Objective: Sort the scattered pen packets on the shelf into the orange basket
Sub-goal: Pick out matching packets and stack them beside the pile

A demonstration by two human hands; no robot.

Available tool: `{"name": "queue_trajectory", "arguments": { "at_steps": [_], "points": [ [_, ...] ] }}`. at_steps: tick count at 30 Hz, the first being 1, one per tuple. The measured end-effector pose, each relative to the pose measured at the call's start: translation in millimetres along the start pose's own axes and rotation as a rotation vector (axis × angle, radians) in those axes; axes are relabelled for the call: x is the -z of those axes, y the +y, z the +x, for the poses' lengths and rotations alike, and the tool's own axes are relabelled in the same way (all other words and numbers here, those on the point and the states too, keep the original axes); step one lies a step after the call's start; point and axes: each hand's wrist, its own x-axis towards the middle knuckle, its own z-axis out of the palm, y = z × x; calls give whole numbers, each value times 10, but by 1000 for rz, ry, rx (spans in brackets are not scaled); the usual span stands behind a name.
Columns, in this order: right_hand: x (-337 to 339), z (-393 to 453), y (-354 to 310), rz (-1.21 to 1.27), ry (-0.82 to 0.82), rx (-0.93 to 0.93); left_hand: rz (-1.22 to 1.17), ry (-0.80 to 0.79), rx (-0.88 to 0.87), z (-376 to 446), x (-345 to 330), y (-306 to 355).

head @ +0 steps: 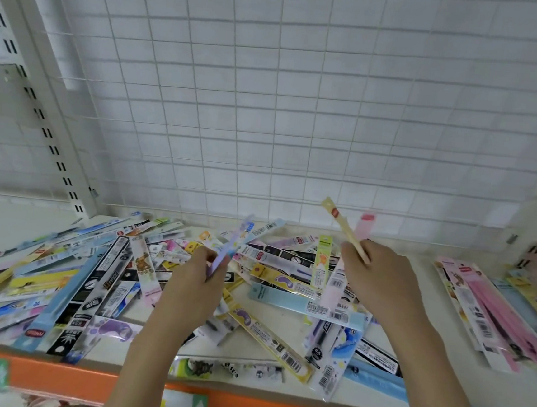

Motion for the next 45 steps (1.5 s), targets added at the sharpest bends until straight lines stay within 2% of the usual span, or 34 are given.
{"name": "queue_trajectory", "arguments": {
  "at_steps": [5, 11, 15, 20, 26, 28, 32, 36, 41, 45],
  "points": [
    [64, -34, 244, -34, -5, -81, 206, -132, -14, 0, -290, 137],
    [127, -42, 446, -95, -48, -142, 461, -320, -138, 55, -735, 325],
    [170, -79, 518, -132, -13, -129, 565, -409, -151, 85, -898, 383],
    [188, -81, 594, -105, -3, -139, 628, -342, -175, 89, -959, 382],
    [157, -8, 554, -133, -67, -126, 581, -252, -172, 111, -922, 361],
    [115, 27, 540, -59, -94, -118, 481, -247, -130, 127, -852, 361],
    [27, 114, 458, -37, -141, -50, 96, -209, 0, 138, -574, 418],
    [-81, 204, 278, -58, -125, -11, -83, -123, 57, 110, -309, 432],
    [-314, 308, 139, -298, -229, -36, 102, 28, -53, 118, -167, 244],
    [-469, 327, 127, -333, -376, -64, 55, -9, -54, 131, -115, 147]
  ]
}}
